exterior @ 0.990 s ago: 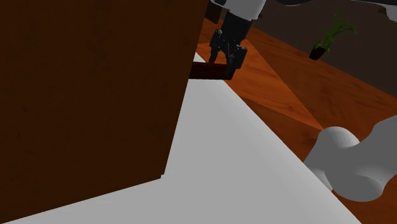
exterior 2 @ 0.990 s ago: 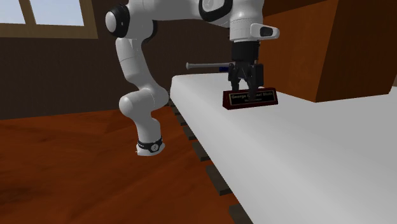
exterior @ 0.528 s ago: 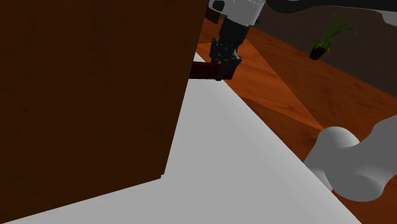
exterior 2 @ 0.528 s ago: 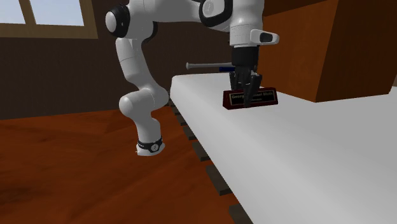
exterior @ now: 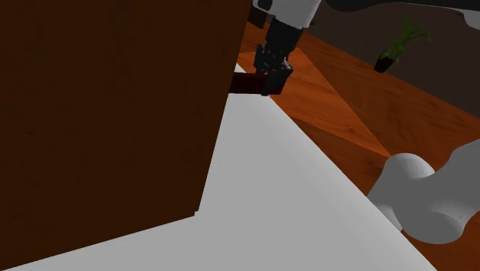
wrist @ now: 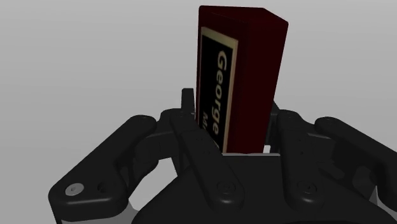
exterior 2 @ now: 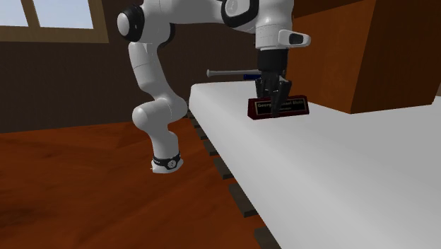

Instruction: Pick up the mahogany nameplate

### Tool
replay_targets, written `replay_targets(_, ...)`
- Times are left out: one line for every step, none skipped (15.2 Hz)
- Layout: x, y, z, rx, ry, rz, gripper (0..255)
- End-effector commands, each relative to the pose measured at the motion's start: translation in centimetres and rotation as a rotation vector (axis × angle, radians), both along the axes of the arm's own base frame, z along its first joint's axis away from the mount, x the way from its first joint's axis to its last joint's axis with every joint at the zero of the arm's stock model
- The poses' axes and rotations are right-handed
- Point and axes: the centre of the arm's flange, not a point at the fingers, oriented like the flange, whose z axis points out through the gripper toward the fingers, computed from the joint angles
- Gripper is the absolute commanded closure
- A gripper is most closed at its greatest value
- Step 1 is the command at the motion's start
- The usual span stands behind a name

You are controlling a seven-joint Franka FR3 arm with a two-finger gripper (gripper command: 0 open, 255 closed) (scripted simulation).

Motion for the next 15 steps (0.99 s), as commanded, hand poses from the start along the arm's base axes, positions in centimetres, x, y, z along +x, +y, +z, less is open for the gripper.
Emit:
replay_targets(0.0,0.0,1.0,0.0,0.0,0.0,255)
replay_targets(0.0,0.0,1.5,0.0,0.0,0.0,255)
replay_targets(0.0,0.0,2.0,0.0,0.0,0.0,255)
replay_targets(0.0,0.0,2.6,0.0,0.0,0.0,255)
replay_targets(0.0,0.0,3.1,0.0,0.0,0.0,255)
replay_targets(0.0,0.0,3.6,0.0,0.0,0.0,255)
replay_targets(0.0,0.0,4.1,0.0,0.0,0.0,255)
replay_targets(0.0,0.0,4.7,0.0,0.0,0.0,255)
replay_targets(0.0,0.0,5.2,0.0,0.0,0.0,255)
replay_targets(0.0,0.0,5.7,0.0,0.0,0.0,255)
replay_targets(0.0,0.0,6.3,0.0,0.0,0.0,255)
replay_targets(0.0,0.0,6.8,0.0,0.0,0.0,255)
replay_targets(0.0,0.0,7.3,0.0,0.0,0.0,255)
replay_targets(0.0,0.0,7.4,0.0,0.0,0.0,255)
replay_targets(0.0,0.0,7.4,0.0,0.0,0.0,255)
